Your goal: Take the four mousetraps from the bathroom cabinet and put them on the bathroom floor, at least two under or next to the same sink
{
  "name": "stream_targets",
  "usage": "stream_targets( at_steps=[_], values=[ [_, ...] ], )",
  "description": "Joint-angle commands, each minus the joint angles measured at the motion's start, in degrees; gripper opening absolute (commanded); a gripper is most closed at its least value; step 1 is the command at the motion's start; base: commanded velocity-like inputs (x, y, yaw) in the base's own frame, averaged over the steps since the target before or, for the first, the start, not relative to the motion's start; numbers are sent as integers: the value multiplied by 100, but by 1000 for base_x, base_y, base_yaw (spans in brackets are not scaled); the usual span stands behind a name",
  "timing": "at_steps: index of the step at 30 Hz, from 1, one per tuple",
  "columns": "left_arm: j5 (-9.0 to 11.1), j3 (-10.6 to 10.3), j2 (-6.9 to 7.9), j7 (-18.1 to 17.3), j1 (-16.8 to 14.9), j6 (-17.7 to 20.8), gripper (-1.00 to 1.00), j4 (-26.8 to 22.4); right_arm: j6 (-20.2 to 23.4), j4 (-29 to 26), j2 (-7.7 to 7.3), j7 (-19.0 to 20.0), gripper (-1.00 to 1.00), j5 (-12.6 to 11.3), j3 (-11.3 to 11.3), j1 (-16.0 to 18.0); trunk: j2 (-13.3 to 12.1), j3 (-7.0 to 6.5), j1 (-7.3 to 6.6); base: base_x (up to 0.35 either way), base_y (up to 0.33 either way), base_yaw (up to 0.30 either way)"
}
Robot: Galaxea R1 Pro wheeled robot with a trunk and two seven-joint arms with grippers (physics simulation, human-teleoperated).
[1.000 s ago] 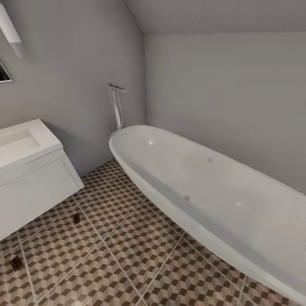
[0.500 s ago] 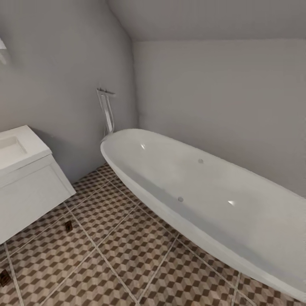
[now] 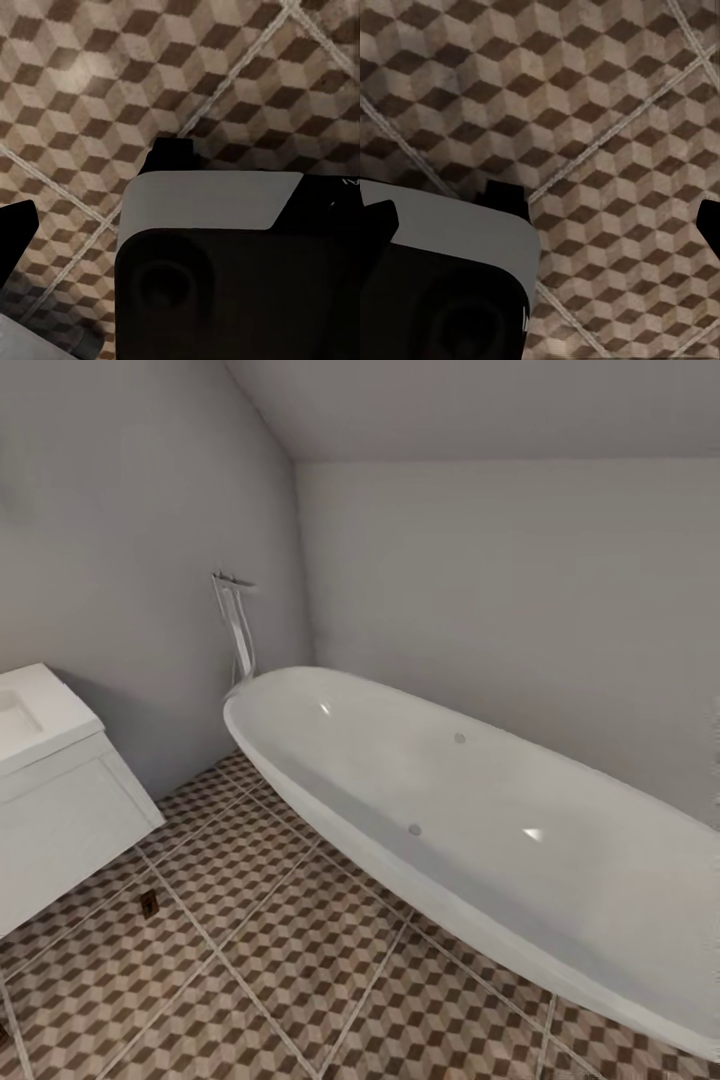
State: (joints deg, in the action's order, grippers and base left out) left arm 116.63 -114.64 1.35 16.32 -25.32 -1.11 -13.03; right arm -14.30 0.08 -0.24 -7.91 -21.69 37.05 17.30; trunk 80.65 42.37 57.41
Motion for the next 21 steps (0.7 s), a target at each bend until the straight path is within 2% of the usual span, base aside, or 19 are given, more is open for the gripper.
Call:
stream_targets(
  at_steps=[1,21],
  values=[
    [18,-32,6,38,-8,-12,100,-24,-12,1,0,-12,100,-44,48,2,2,0,0,0,0,-222],
    [18,-32,6,38,-8,-12,100,-24,-11,1,2,-8,100,-45,48,2,2,-98,0,0,0,-253]
  ],
)
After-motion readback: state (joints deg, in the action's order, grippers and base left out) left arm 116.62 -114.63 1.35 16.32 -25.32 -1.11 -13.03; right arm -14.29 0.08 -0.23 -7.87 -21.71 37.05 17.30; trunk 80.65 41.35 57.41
